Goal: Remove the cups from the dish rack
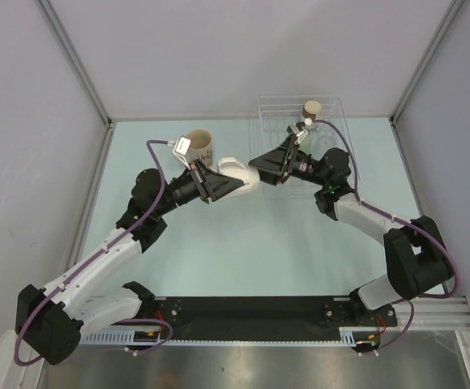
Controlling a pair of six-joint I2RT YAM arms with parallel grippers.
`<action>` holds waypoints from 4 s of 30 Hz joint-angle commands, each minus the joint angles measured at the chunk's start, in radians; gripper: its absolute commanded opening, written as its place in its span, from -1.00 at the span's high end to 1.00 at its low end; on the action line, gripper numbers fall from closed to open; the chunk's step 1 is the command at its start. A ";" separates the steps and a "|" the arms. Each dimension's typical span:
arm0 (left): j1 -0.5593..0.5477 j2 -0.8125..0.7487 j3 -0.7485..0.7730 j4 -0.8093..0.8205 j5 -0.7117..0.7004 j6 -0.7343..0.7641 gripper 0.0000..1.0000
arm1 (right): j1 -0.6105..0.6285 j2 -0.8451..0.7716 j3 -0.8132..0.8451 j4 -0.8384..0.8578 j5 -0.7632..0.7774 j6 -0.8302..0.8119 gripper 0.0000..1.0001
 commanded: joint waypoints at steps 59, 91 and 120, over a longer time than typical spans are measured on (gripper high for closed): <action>0.161 0.871 0.850 -1.052 -0.647 0.622 0.99 | -0.158 -0.116 0.345 -1.125 0.371 -0.693 -0.99; 0.158 0.977 0.830 -0.989 -0.572 0.590 0.54 | -0.189 -0.117 0.330 -1.140 0.345 -0.713 -1.00; 0.072 0.655 1.131 -1.175 -0.744 0.613 -0.35 | -0.203 -0.151 0.340 -1.174 0.448 -0.745 -0.99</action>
